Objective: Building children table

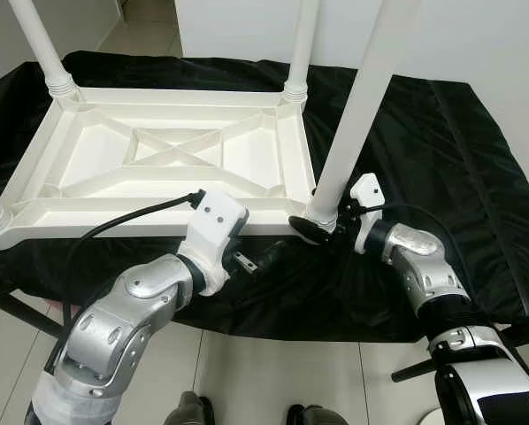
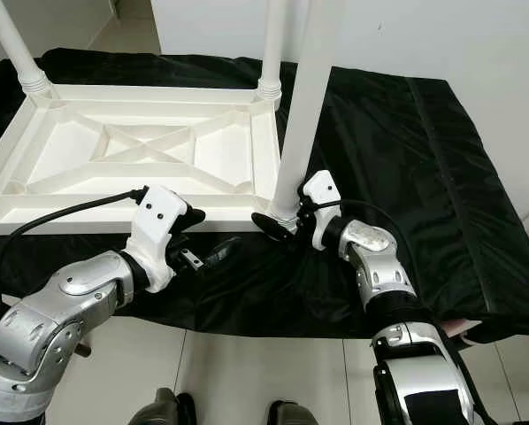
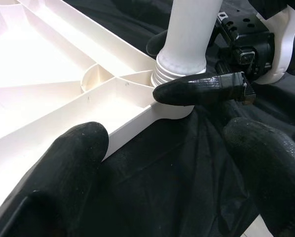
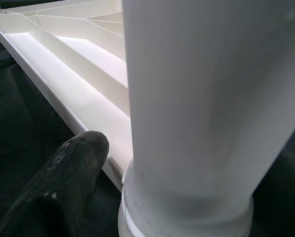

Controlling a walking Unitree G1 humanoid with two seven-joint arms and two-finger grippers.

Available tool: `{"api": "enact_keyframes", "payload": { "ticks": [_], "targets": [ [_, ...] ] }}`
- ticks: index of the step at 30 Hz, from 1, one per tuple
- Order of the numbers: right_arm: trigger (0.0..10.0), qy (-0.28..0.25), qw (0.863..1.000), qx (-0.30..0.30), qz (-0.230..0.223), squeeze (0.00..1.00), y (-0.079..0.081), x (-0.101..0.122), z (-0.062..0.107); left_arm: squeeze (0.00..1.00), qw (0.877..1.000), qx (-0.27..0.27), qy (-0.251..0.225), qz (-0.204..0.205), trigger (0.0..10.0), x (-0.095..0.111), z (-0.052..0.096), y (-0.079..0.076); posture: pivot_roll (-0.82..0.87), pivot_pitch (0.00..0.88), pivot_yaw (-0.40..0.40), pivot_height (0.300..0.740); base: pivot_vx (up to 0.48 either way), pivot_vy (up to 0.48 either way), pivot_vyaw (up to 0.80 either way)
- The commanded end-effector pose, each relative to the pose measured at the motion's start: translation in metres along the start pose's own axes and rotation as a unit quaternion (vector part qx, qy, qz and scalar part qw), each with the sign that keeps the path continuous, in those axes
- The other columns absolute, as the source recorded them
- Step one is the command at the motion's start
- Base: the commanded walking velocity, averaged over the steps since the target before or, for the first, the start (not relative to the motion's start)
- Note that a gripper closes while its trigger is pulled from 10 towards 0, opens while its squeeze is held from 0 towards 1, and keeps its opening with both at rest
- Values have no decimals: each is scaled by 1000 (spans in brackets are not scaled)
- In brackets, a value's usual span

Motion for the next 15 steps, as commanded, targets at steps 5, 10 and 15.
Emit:
{"api": "enact_keyframes", "payload": {
  "ticks": [5, 10, 15],
  "targets": [
    [10000, 5, 1000, 10, -5, 0, 1, -4, 0, 0, 1000, 1, 3, 5, 10000, 1, -2, 1, -114, 165, 36, 740, 0, 0, 0],
    [10000, 3, 1000, 13, -3, 0, 1, -5, 0, 0, 1000, -2, 4, 0, 10000, 1, -2, 1, -115, 166, 40, 740, 0, 0, 0],
    [10000, 3, 1000, 14, -2, 0, 1, -5, 0, 0, 1000, -2, 4, -2, 10000, 1, -3, 1, -120, 166, 39, 740, 0, 0, 0]
  ]
}}
Point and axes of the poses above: a point about 5 cm out from each wrist's last joint towards the gripper, its own z axis pointing back from the gripper into the wrist, its own x axis along the axis of the wrist's last joint, y = z × x, the point moved 1 cm from there along -z, pointing out of the wrist towards the gripper, and after that the axes turned 7 degrees about z, right-handed, at the moved point
